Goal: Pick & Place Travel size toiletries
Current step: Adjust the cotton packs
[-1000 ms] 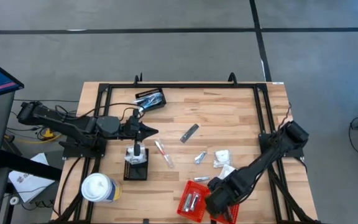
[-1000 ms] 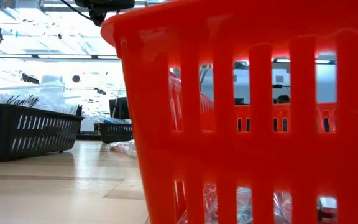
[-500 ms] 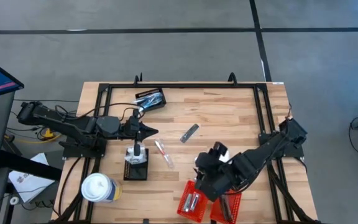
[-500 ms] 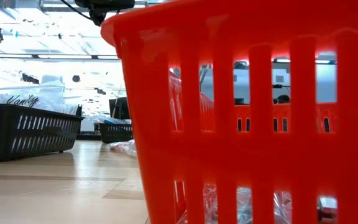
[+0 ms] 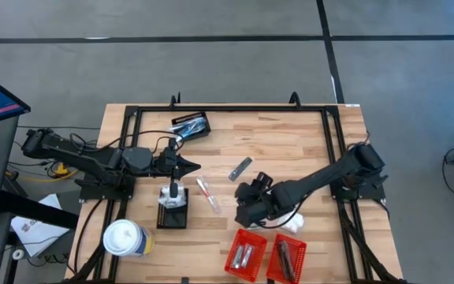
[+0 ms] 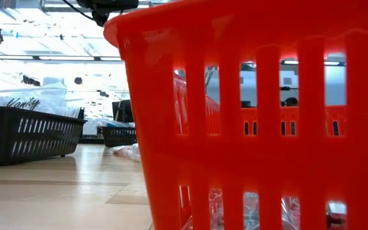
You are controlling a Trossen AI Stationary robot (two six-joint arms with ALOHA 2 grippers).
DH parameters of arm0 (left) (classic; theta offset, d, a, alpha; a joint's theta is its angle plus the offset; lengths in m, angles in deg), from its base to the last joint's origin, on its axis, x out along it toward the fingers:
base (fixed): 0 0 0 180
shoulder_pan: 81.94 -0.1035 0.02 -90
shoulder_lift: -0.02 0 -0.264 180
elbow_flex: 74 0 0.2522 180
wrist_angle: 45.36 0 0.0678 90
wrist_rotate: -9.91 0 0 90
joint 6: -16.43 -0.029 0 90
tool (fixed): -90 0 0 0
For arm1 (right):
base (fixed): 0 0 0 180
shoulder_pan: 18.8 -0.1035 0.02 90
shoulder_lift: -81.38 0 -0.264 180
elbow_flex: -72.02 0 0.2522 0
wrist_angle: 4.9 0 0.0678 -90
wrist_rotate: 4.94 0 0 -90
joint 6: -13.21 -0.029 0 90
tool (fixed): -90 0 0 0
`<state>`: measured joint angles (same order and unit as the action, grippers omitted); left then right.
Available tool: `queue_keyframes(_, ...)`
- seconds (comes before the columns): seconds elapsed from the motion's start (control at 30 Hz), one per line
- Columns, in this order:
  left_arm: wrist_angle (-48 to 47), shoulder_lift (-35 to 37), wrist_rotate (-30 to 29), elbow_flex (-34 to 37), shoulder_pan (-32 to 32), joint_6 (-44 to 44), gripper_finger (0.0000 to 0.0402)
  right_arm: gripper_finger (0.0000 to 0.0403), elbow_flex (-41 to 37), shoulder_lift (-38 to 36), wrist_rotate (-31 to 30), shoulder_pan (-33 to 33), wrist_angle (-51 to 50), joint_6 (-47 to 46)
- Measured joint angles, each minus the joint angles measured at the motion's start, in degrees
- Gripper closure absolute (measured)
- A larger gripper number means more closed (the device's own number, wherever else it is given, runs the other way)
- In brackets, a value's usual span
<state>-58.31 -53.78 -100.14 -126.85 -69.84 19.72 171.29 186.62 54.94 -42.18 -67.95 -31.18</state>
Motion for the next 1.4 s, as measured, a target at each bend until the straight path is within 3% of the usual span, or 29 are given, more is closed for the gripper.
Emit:
queue_keyframes(0.13, -1.11, 0.00, 0.01, 0.00, 0.00, -0.02, 0.0399, 0.0145, -2.38, -6.63, -3.86, 0.36, 4.79, 4.00)
queue_keyframes(0.27, -6.28, 0.24, 1.80, -0.01, 0.00, -0.16, 0.0399, 0.0145, -7.82, -14.65, -3.66, 1.09, 19.20, 15.91)
queue_keyframes(0.33, -11.25, 1.08, 4.25, 0.00, -0.02, -1.38, 0.0399, 0.0145, -11.02, -18.73, -0.58, 1.85, 29.69, 24.47)
queue_keyframes(0.47, -14.79, 1.85, 9.48, -0.02, -0.02, -1.08, 0.0399, 0.0145, -18.27, -24.89, 12.58, 4.61, 47.46, 38.64)
queue_keyframes(0.53, -14.05, 2.01, 12.71, -0.05, 0.09, -1.02, 0.0399, 0.0145, -21.46, -27.52, 17.86, 6.25, 53.15, 42.09)
queue_keyframes(0.63, -13.52, 1.95, 15.75, -0.04, 0.11, -1.22, 0.0399, 0.0145, -25.87, -30.80, 19.73, 8.40, 58.30, 42.87)
queue_keyframes(0.73, -9.60, 1.95, 15.72, -0.02, -0.11, -1.72, 0.0399, 0.0145, -31.17, -33.04, 19.51, 9.97, 61.45, 40.98)
queue_keyframes(0.87, -3.06, 1.97, 15.34, -0.04, -0.23, -4.93, 0.0399, 0.0145, -35.64, -37.72, 19.53, 14.93, 59.32, 30.10)
queue_keyframes(1.03, -0.95, 1.85, 15.32, -0.02, -0.17, -5.97, 0.0399, 0.0145, -43.15, -45.70, 14.92, 21.25, 47.06, 14.90)
queue_keyframes(1.23, -0.64, 0.18, 15.11, -0.02, -0.17, -5.99, 0.0399, 0.0145, -49.66, -52.30, 13.75, 26.03, 29.45, -2.37)
queue_keyframes(1.4, -0.36, -2.75, 14.20, -0.02, -0.36, -6.03, 0.0399, 0.0145, -51.37, -52.08, 18.42, 24.39, 26.89, -3.44)
